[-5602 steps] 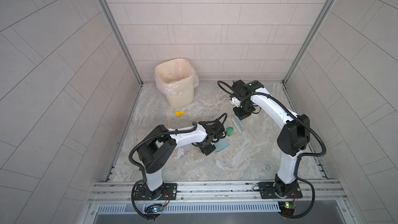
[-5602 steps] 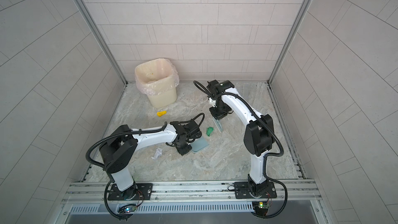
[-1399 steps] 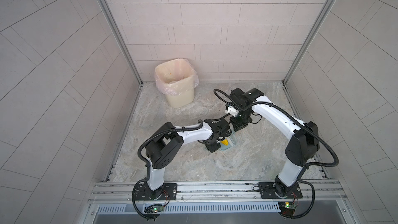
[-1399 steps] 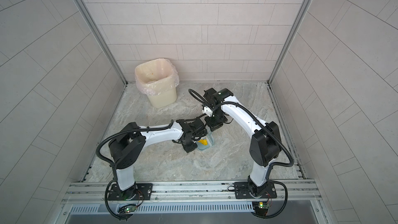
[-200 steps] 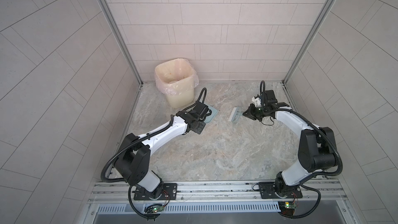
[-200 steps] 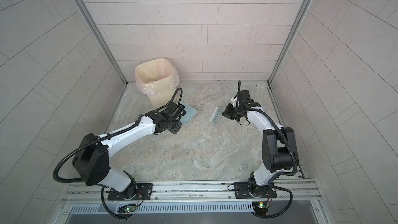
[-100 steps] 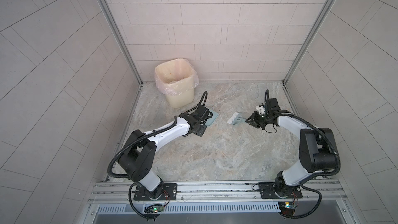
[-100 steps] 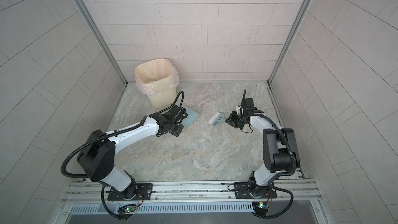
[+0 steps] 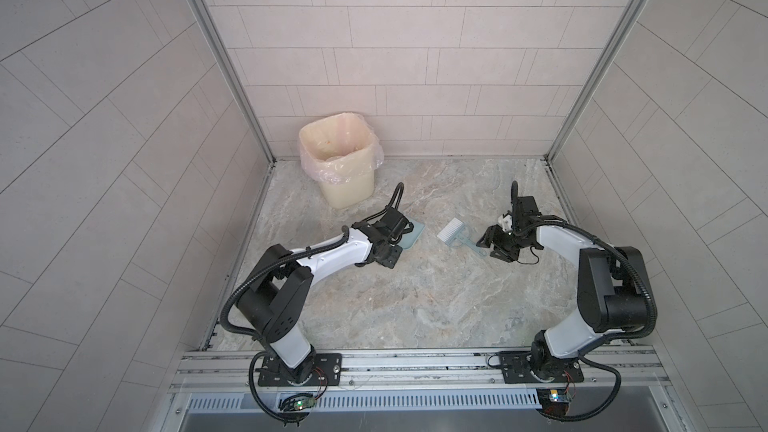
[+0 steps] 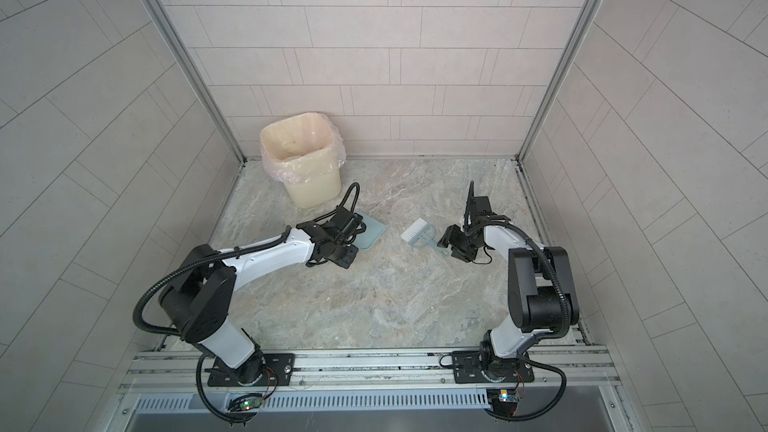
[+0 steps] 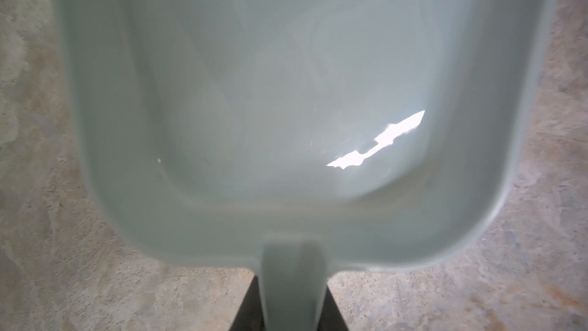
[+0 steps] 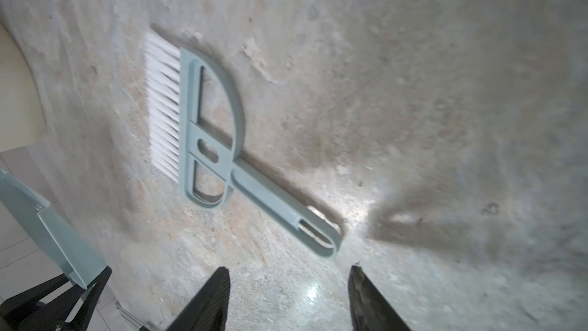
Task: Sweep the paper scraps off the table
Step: 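Lower the dustpan and brush onto the table and open both grippers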
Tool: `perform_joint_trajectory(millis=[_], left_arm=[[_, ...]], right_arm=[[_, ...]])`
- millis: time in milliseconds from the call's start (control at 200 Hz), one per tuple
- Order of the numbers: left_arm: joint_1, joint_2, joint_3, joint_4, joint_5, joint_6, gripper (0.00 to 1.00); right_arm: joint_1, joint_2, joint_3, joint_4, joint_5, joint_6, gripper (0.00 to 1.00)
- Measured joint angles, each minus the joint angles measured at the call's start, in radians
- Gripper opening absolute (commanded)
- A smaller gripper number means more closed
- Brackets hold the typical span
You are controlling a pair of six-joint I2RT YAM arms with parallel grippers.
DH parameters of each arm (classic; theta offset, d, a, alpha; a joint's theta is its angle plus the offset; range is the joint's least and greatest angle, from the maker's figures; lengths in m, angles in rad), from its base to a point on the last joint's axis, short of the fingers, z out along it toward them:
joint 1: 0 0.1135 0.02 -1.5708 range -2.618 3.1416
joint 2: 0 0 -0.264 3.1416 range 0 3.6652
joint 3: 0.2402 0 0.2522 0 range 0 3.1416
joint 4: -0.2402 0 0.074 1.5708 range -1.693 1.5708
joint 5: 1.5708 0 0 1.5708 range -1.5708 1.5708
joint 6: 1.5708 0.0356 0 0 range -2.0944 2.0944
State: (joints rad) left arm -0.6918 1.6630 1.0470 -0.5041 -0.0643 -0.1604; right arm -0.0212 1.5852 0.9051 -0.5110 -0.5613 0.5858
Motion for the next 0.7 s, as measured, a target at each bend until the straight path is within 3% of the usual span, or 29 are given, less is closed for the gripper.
perform_joint_trajectory(millis=[235,450,651,701], left_arm=[[-0.008,0.04,-0.025,0.015,0.017,-0.024,0.01],[-0.018,0.071,-0.025,0.031,0.018,-0.042,0.37],[-0.029,0.07,-0.026,0.039,0.001,-0.056,0.56],[-0.029,0.062,-0.029,0.04,-0.011,-0.063,0.65]], right_arm=[[0.0,-0.013,0.003,-0.066,0.092,-0.04,0.66],[0.0,-0.046,0.029,-0.089,0.138,-0.072,0.68],[0.0,-0.067,0.053,-0.087,0.185,-0.12,0.75],[0.001,-0.075,0.056,-0.083,0.203,-0.136,0.77]])
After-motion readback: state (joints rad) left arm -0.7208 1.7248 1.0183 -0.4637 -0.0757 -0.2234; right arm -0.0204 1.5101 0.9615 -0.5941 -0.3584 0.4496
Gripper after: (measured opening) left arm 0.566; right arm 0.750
